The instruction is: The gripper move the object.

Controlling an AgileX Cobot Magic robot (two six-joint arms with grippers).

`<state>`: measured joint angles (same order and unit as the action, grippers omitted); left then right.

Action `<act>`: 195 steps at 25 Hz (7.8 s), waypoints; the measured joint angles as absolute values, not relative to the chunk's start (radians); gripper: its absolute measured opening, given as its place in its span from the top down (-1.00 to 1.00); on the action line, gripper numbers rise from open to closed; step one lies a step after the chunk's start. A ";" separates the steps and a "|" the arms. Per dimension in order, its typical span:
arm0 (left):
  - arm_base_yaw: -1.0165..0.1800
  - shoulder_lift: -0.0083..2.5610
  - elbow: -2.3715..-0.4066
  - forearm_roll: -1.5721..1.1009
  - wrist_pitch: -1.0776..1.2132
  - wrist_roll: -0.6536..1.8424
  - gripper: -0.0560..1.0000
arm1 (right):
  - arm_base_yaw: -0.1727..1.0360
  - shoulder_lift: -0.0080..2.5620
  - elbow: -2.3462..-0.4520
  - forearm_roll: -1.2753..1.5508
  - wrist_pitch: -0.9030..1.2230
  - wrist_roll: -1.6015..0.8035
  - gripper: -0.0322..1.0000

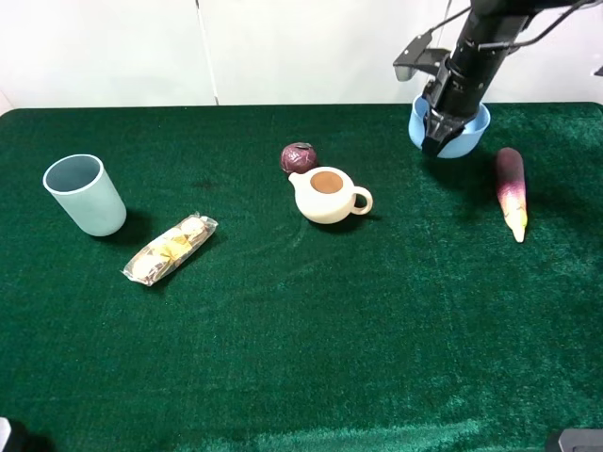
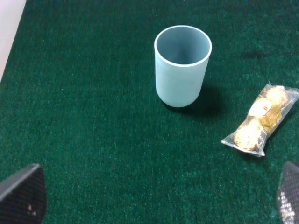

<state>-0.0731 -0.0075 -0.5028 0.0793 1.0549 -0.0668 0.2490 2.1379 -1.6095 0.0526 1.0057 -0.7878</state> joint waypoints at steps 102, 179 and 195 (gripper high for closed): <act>-0.073 -0.008 -0.503 0.079 1.055 -0.066 -0.99 | 1.006 2.115 -1.239 0.324 0.664 -0.599 -0.23; -0.073 -0.008 -0.503 0.080 1.055 -0.066 -0.99 | 1.006 1.143 -1.237 0.201 1.112 -0.398 -0.41; -0.073 -0.008 -0.503 0.080 1.055 -0.066 -0.99 | 1.006 0.606 -0.827 0.079 1.021 -0.163 -0.41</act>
<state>-0.0731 -0.0075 -0.5028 0.0802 1.0553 -0.0657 1.0058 0.6065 -0.8271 0.0794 1.0211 -0.1632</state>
